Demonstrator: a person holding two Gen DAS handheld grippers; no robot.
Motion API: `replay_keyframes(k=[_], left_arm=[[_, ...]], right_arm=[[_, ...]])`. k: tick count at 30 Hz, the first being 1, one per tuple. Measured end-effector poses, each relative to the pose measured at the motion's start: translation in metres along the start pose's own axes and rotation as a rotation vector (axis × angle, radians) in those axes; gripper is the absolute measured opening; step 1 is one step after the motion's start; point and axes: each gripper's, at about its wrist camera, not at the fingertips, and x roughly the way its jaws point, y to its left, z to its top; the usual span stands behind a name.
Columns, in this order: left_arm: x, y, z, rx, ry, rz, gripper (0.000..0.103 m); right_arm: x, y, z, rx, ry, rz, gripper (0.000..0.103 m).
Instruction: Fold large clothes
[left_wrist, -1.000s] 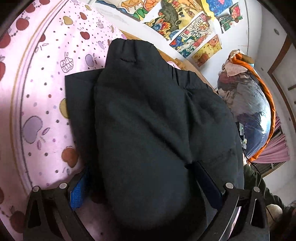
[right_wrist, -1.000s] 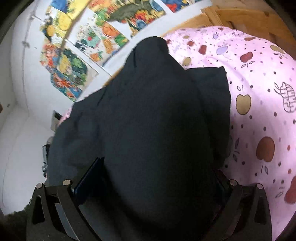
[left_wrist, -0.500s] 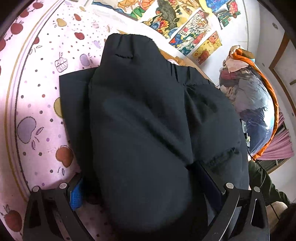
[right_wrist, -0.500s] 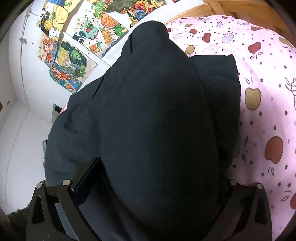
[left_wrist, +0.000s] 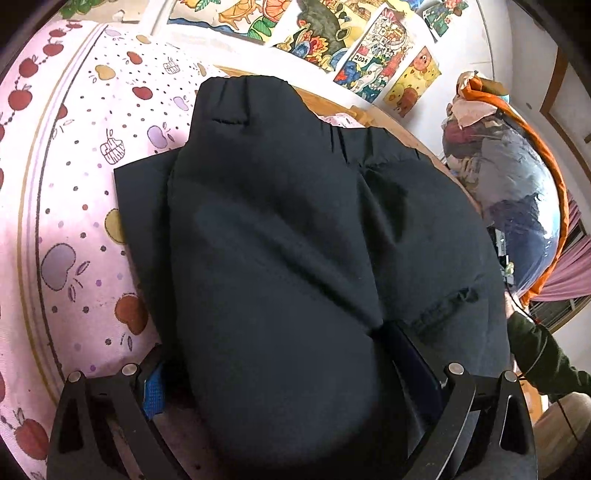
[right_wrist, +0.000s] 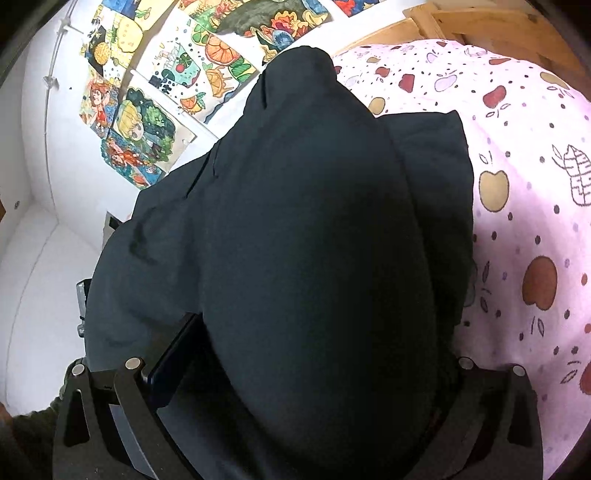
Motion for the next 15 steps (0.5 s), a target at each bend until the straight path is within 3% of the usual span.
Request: replay_keyframes(k=[8, 15], left_arm=[[0.0, -0.003, 0.001, 0.01, 0.009, 0.022, 0.101], [-0.004, -0.035, 0.006, 0.098, 0.025, 0.161, 0.08]], right_arm=[[-0.003, 0.004, -0.004, 0.004, -0.015, -0.032, 0.102], [0.002, 0.017, -0.003, -0.024, 0.039, -0.098, 0.102]])
